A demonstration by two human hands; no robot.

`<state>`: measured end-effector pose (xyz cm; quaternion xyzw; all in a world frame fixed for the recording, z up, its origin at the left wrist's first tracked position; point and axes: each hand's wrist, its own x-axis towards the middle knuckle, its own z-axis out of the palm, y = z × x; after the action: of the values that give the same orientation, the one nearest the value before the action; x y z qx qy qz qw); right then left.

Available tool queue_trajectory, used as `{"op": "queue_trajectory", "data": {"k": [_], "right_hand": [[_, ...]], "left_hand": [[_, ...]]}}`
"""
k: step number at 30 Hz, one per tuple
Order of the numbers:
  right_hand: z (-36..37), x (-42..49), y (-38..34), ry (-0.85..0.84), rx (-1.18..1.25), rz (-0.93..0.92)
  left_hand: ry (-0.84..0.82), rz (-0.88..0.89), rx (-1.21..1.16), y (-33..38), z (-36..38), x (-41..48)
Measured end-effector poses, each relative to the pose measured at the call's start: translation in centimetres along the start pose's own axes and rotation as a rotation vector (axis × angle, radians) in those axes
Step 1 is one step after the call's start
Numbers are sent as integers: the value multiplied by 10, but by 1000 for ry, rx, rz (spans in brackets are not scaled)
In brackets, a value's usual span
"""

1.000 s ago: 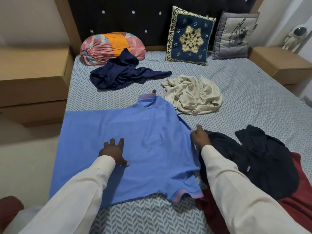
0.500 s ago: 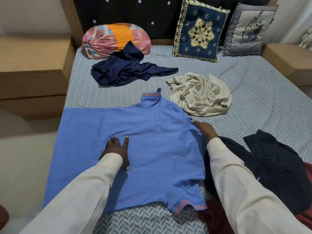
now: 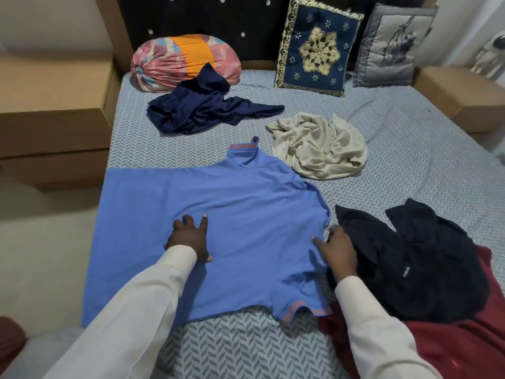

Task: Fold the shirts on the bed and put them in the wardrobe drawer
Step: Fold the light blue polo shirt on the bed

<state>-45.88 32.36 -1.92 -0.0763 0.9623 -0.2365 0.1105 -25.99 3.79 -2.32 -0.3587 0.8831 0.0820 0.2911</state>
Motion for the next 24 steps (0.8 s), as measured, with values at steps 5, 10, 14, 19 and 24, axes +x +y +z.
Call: {"op": "queue_trajectory", "data": {"k": [5, 10, 14, 19, 24], "right_hand": [[-2, -31, 16, 78, -183, -27], [-5, -62, -16, -110, 37, -307], [23, -114, -33, -556, -356, -828], [39, -138, -26, -295, -655, -973], [24, -141, -32, -130, -543, -927]], "left_hand": [[113, 182, 7, -16, 41, -46], [191, 360, -5, -59, 74, -101], [249, 398, -14, -106, 90, -133], [238, 326, 14, -149, 105, -177], [244, 135, 164, -161, 100, -208]]}}
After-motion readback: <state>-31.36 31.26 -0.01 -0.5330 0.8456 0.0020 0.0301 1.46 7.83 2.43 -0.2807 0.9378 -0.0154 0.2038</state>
